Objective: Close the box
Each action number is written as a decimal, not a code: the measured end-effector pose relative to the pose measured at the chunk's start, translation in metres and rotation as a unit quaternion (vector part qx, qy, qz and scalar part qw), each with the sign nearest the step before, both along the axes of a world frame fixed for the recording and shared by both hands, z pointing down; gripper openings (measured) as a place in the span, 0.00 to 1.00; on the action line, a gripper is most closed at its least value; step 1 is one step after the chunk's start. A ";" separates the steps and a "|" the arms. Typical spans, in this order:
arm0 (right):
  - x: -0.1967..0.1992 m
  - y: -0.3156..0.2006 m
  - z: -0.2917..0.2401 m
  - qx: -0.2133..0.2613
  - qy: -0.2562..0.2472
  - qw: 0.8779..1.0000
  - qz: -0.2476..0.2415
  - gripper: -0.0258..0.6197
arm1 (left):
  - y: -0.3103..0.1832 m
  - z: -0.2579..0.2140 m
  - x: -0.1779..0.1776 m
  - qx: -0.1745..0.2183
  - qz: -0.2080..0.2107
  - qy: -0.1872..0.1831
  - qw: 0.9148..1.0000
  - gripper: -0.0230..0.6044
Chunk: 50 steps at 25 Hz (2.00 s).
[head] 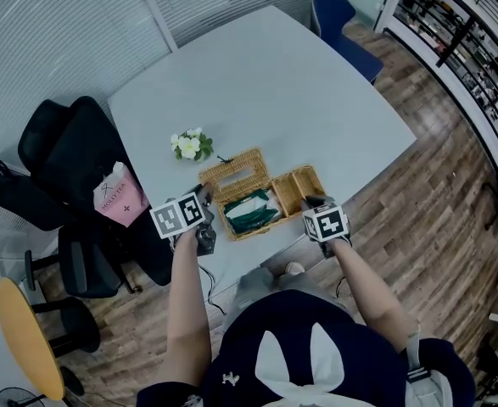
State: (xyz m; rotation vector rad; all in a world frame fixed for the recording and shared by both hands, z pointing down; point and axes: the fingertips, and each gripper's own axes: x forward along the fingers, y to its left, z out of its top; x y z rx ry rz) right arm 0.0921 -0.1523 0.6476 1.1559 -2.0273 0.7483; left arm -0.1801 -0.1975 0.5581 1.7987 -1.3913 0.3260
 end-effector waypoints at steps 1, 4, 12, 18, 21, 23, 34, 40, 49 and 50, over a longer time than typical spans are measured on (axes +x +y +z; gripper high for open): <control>0.000 0.000 0.000 0.000 0.000 1.000 0.000 0.12 | 0.001 -0.001 0.000 0.000 0.000 0.000 1.000 0.19; 0.000 0.000 0.000 -0.001 0.000 1.000 0.000 0.12 | 0.003 -0.002 0.001 0.001 -0.001 0.000 1.000 0.19; 0.000 -0.001 0.001 0.004 0.000 1.000 0.000 0.12 | 0.009 -0.004 0.003 -0.001 -0.004 0.000 1.000 0.19; 0.000 -0.001 0.002 0.003 -0.001 1.000 0.001 0.12 | 0.014 -0.005 0.005 0.001 -0.003 -0.003 1.000 0.19; 0.000 0.000 0.003 0.003 -0.002 1.000 0.001 0.12 | 0.017 -0.005 0.005 0.000 -0.002 -0.003 1.000 0.19; 0.000 -0.001 0.003 0.003 -0.003 1.000 0.001 0.12 | 0.018 -0.006 0.005 0.000 -0.002 -0.004 1.000 0.19; 0.000 -0.001 0.001 0.004 -0.002 1.000 0.000 0.12 | 0.024 -0.008 0.008 -0.002 0.001 -0.012 1.000 0.19; 0.002 -0.003 -0.003 0.010 0.001 1.000 0.001 0.12 | 0.028 -0.009 0.010 0.000 0.007 -0.020 1.000 0.19; 0.001 -0.001 0.000 0.009 -0.003 1.000 0.001 0.12 | 0.032 -0.010 0.011 -0.001 0.015 -0.026 1.000 0.19; 0.001 -0.001 0.000 0.009 -0.003 1.000 0.001 0.12 | 0.032 -0.010 0.011 -0.001 0.016 -0.026 1.000 0.19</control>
